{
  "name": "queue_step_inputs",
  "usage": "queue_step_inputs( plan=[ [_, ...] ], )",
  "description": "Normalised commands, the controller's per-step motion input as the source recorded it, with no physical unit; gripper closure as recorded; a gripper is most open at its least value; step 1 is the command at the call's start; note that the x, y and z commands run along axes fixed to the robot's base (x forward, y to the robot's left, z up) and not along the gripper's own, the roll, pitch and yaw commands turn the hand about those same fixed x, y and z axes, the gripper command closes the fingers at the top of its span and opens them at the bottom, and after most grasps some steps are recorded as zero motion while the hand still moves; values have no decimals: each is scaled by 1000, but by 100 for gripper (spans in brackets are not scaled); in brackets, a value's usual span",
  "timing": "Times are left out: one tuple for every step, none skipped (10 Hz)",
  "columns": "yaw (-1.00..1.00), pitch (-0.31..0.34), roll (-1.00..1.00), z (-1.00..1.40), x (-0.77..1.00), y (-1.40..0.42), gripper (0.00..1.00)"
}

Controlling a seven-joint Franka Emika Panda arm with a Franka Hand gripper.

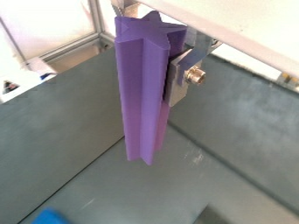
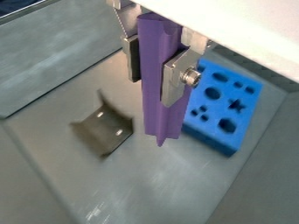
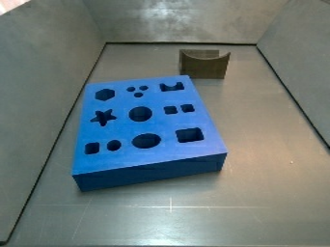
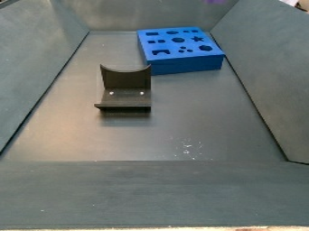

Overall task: Pick up the star object. Move up. Move to above the board. Insert the star object.
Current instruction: Move to above the board, then insert the star object.

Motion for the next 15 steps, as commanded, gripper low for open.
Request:
queue_step_inputs(
  plan=[
    [-46, 63, -47, 1, 156, -1000, 100],
    [-22, 65, -20, 3, 159, -1000, 100],
    [-9, 66, -22, 5, 168, -1000, 100],
    [-3, 68, -23, 6, 172, -1000, 100],
    [4, 70, 0, 6, 181, -1000, 100],
    [7, 76, -11, 7, 195, -1000, 100],
    [0, 80, -7, 9, 205, -1000, 100],
    [6, 81, -13, 13, 213, -1000, 100],
    [8, 85, 1, 17, 227, -1000, 100],
    [9, 88, 2, 23, 241, -1000, 100],
    [4, 98, 13, 26, 268, -991, 100],
    [9, 103, 14, 26, 236, -795, 100],
    [8, 112, 27, 27, 160, -415, 100],
    [10, 103, 37, 33, 113, -246, 100],
    [-1000, 0, 24, -520, 0, 0, 100]
  ],
)
